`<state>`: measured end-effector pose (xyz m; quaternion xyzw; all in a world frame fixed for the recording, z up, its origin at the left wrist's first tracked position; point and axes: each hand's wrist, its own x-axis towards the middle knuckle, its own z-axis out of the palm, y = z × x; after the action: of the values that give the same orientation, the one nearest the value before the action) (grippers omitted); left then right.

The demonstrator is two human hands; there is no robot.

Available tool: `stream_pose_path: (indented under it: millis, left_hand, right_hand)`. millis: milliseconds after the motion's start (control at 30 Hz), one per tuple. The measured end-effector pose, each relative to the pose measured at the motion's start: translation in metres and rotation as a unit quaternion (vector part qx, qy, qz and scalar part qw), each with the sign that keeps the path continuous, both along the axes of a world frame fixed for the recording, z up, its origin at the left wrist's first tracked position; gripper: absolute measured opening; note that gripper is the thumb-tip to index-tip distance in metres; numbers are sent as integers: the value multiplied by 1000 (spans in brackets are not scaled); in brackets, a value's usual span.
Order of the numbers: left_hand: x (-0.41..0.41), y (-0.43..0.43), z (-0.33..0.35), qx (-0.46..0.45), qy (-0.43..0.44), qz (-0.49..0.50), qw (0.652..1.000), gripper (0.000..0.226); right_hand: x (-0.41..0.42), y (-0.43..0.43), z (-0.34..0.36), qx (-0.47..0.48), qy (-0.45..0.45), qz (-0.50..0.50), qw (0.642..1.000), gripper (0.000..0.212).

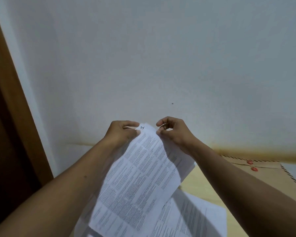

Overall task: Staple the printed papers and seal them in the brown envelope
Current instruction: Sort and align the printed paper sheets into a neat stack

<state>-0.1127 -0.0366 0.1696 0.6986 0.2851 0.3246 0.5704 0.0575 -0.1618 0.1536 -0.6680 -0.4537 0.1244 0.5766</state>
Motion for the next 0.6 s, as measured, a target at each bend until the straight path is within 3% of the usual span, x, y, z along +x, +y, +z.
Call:
stream_pose_path:
  millis: [333,600]
  left_hand:
    - [-23,22,-87,-62,33,25,997,27]
    - [-37,27,-136,-58,104,9,993,25]
  right_hand:
    - [-22,14,-83,-99,51,5,994,13]
    - [-38,19,-131,-148,78,-2,986,10]
